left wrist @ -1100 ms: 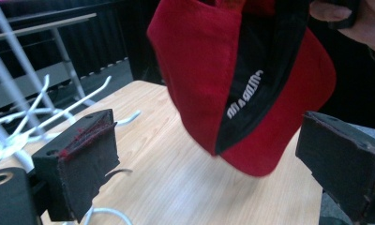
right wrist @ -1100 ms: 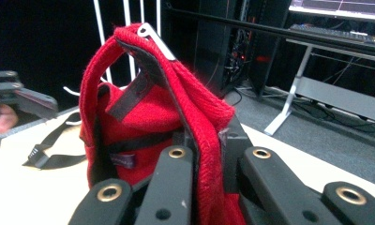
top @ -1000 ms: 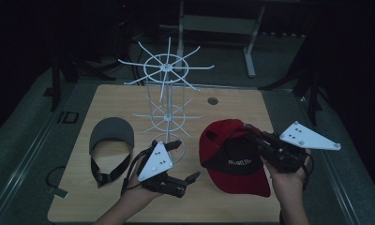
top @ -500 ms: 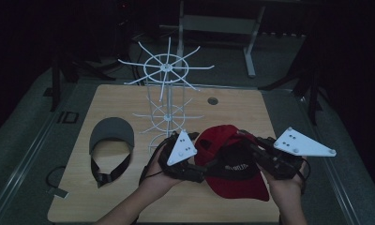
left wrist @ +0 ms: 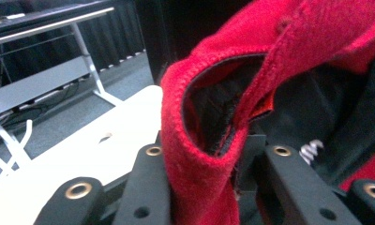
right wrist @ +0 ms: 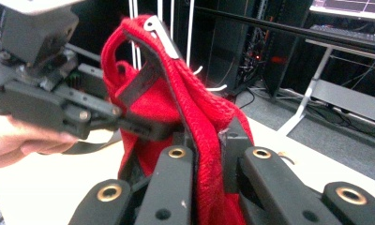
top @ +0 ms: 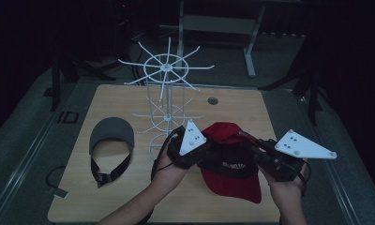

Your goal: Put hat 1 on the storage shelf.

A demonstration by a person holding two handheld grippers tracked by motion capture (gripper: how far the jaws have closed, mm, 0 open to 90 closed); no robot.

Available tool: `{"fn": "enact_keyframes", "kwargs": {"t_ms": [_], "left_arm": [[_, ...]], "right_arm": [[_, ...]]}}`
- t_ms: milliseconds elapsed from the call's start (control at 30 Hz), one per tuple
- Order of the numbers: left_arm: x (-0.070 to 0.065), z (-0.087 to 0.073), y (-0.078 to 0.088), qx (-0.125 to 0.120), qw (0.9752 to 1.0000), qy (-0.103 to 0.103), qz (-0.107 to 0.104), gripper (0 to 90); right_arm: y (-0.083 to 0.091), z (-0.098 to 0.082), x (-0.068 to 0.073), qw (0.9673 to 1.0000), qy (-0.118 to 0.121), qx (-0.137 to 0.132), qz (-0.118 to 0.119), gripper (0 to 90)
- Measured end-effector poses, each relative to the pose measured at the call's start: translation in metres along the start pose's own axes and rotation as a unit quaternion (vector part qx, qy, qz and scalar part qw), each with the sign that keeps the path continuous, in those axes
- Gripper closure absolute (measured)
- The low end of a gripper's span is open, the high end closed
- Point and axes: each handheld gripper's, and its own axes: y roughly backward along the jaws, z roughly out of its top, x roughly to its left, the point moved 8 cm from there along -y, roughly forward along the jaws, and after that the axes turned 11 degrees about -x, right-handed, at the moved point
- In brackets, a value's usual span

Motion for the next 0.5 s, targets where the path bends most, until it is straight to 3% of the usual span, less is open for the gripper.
{"fn": "enact_keyframes", "kwargs": {"t_ms": [167,333,500], "left_arm": [[0.0,0.003,-0.002,-0.01,0.9999,0.003,0.006,85.3],[-0.004,0.005,-0.004,-0.013,0.9998,-0.015,0.007,87.0],[-0.005,0.011,-0.006,-0.018,0.9997,-0.015,0.002,87.8]], "right_arm": [[0.005,-0.012,-0.003,0.9999,-0.011,0.002,-0.009,85.5],[0.009,-0.023,-0.002,0.9998,-0.018,0.008,-0.009,85.2],[0.014,-0.038,-0.001,0.9994,-0.028,0.011,-0.014,84.8]]}}
